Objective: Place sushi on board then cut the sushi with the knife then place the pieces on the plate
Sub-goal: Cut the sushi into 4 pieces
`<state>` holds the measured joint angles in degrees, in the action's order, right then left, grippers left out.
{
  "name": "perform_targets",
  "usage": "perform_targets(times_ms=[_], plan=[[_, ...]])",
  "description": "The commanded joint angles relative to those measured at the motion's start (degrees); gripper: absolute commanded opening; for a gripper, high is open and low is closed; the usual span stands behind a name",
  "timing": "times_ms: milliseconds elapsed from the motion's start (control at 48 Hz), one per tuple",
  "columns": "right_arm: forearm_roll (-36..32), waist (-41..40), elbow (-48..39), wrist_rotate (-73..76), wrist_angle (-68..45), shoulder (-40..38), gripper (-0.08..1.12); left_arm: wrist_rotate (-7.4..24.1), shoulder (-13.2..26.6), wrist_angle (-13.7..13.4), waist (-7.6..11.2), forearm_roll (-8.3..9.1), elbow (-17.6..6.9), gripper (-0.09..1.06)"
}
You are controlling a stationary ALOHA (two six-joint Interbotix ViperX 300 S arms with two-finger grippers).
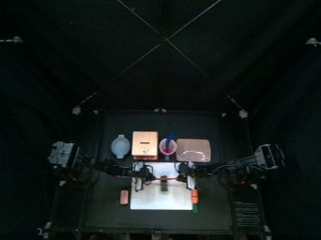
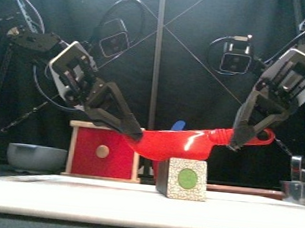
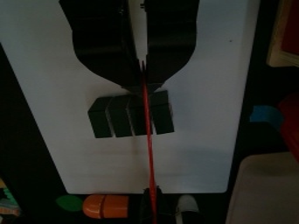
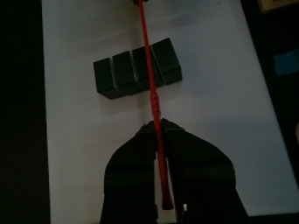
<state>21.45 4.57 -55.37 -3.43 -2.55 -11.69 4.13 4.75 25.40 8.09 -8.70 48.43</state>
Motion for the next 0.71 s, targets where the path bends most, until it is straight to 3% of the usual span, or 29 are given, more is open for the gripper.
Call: perform_targets(times_ms=[21,708], plan=[[-0.1,-1.0,1.1,0.2,-0.1,-0.6,0.33,0.2,-0.5,0.0,-0.09,0.00,-1.4,0.39],[-0.3,-1.7,1.2,0.3,1.2,-0.2,0.33,0.1,-0.4,-0.7,-0.18,0.00,-1.4,0.39]])
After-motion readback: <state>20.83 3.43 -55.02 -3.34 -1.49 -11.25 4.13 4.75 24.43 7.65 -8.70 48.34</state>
